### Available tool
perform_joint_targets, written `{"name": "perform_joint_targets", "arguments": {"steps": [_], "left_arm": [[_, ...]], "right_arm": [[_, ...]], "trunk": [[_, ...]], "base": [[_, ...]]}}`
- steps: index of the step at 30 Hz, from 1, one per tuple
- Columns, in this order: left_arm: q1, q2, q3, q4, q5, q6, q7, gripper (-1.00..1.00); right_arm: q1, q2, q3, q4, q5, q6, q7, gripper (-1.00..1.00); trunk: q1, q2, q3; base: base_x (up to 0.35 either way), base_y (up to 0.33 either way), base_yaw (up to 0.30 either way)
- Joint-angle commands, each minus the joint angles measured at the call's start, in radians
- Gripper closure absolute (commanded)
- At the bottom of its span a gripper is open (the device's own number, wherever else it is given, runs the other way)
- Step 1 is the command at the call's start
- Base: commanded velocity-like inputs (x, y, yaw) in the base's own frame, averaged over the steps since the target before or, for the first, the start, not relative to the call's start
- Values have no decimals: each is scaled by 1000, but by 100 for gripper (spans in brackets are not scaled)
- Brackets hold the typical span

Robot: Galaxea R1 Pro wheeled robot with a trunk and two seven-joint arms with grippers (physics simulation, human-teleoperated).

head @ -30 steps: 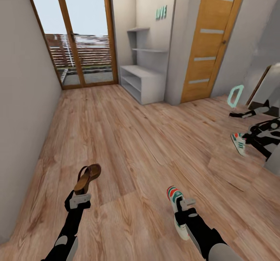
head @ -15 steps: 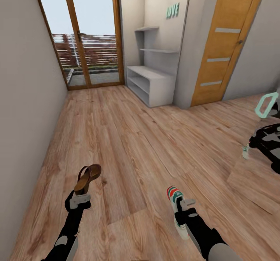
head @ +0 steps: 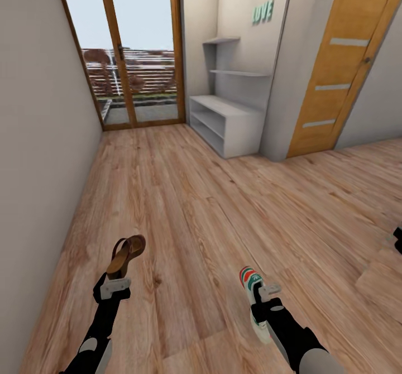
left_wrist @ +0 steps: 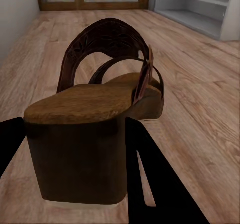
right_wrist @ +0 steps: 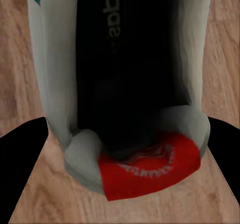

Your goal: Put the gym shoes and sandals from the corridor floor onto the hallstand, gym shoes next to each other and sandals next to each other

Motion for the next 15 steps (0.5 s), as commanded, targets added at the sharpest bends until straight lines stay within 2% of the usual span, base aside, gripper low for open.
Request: {"name": "perform_joint_targets", "arguments": {"steps": [1,11,15], "left_arm": [[0,0,0,0,0,0,0,100],[0,0,-1,0,0,0,0,100],[0,0,-1,0,0,0,0,100]], "right_arm": [[0,0,0,0,0,0,0,100],[0,0,0,0,0,0,0,100],[0,0,0,0,0,0,0,100]], "trunk": [[0,0,0],[0,0,0],[0,0,0]], "base": [[348,99,4],[348,114,9],[348,99,191]]}}
